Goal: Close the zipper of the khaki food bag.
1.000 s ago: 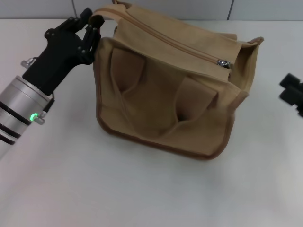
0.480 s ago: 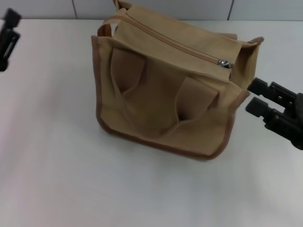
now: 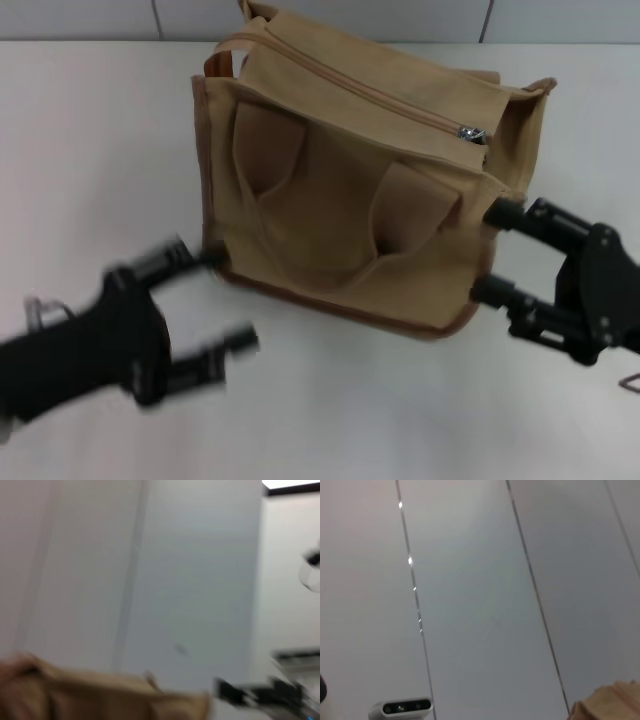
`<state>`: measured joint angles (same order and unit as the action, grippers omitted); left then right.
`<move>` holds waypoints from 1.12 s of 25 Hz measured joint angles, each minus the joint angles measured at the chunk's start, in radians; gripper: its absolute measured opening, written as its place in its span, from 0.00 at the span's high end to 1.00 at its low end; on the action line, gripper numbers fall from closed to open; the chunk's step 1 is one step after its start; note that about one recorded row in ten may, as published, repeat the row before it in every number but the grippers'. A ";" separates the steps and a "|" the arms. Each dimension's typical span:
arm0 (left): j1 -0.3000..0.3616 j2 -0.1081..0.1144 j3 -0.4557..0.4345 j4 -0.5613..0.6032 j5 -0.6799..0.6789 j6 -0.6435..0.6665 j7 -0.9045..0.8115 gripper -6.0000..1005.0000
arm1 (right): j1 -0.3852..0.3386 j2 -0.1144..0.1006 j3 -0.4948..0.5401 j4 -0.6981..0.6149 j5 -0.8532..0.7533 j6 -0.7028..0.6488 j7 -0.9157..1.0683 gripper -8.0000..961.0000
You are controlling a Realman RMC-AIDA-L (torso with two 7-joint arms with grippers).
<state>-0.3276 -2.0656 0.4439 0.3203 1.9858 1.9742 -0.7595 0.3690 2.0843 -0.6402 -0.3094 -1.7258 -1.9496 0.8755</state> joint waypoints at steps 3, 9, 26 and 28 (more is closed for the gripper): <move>0.016 0.001 0.066 0.022 0.003 -0.004 -0.003 0.20 | -0.008 -0.002 -0.040 0.000 0.000 0.026 -0.020 0.27; 0.034 0.008 0.110 0.063 0.012 -0.008 -0.083 0.20 | -0.016 0.002 -0.095 0.024 -0.031 0.080 -0.057 0.24; 0.033 0.004 0.133 0.068 0.073 -0.038 -0.083 0.20 | -0.019 0.003 -0.180 0.038 -0.072 0.191 -0.165 0.22; 0.029 0.005 0.143 0.069 0.082 -0.048 -0.083 0.20 | -0.018 0.003 -0.180 0.038 -0.077 0.204 -0.178 0.22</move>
<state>-0.2986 -2.0606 0.5868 0.3890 2.0682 1.9260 -0.8423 0.3510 2.0868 -0.8205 -0.2713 -1.8028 -1.7456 0.6975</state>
